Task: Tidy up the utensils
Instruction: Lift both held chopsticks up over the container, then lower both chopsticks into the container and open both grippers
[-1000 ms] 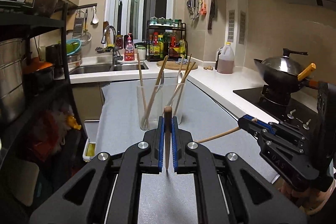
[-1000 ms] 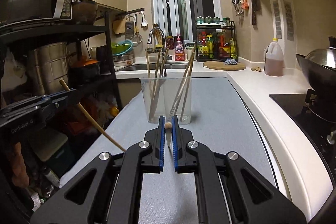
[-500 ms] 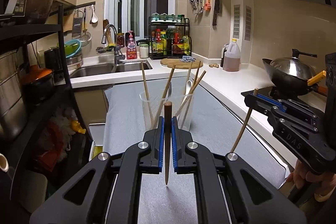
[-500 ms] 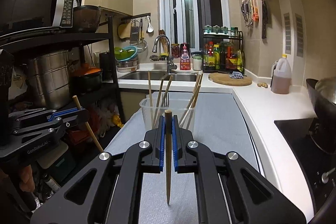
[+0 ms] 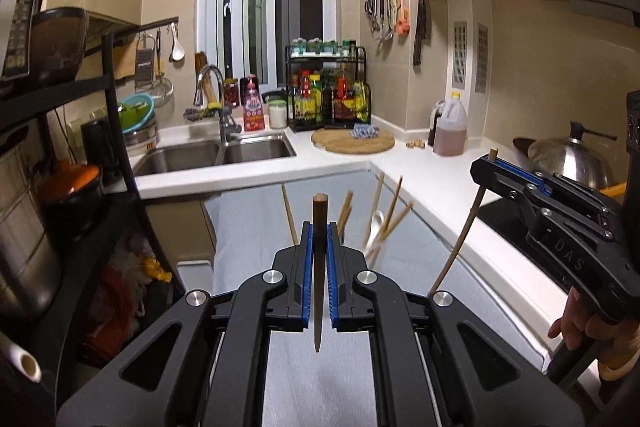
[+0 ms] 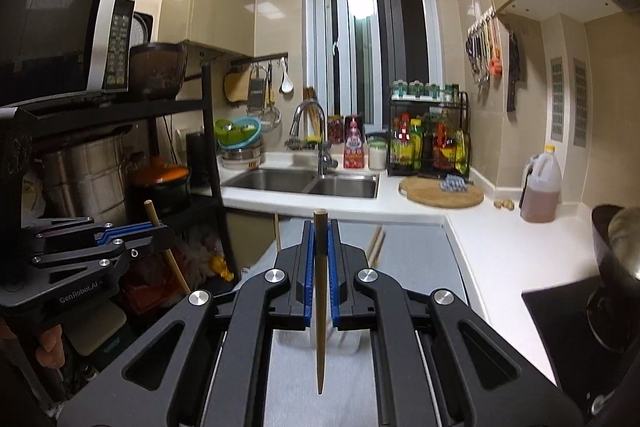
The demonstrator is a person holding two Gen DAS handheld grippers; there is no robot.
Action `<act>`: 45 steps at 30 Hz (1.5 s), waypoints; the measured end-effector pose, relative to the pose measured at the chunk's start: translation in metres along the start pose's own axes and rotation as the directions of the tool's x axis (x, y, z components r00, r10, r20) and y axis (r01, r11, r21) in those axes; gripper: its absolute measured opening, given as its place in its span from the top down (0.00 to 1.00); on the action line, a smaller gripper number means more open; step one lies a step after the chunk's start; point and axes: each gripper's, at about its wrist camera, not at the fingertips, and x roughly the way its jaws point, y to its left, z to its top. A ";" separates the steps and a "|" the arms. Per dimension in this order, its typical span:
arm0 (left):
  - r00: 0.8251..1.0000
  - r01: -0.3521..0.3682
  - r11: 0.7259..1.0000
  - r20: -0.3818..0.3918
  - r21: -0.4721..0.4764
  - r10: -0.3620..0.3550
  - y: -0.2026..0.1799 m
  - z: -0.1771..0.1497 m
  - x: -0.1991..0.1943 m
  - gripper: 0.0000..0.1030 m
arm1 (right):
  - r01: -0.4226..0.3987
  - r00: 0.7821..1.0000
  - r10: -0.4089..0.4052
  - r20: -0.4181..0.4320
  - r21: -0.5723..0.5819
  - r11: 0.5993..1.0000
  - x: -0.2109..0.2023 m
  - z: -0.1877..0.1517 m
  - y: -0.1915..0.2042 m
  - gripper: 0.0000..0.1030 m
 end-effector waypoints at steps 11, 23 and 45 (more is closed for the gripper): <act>0.995 -0.024 0.999 0.095 0.026 0.021 0.002 0.056 0.024 0.94 | 0.015 0.993 -0.012 0.114 -0.027 1.000 0.038 0.059 -0.002 0.94; 0.997 -0.030 1.000 0.070 0.004 0.030 0.011 0.052 0.077 0.94 | 0.040 0.989 -0.040 0.146 0.006 0.999 0.075 0.055 -0.015 0.94; 0.999 -0.031 1.000 -0.010 -0.003 0.031 0.014 0.034 0.128 0.94 | 0.032 0.998 -0.035 0.058 0.051 0.998 0.115 0.026 -0.035 0.94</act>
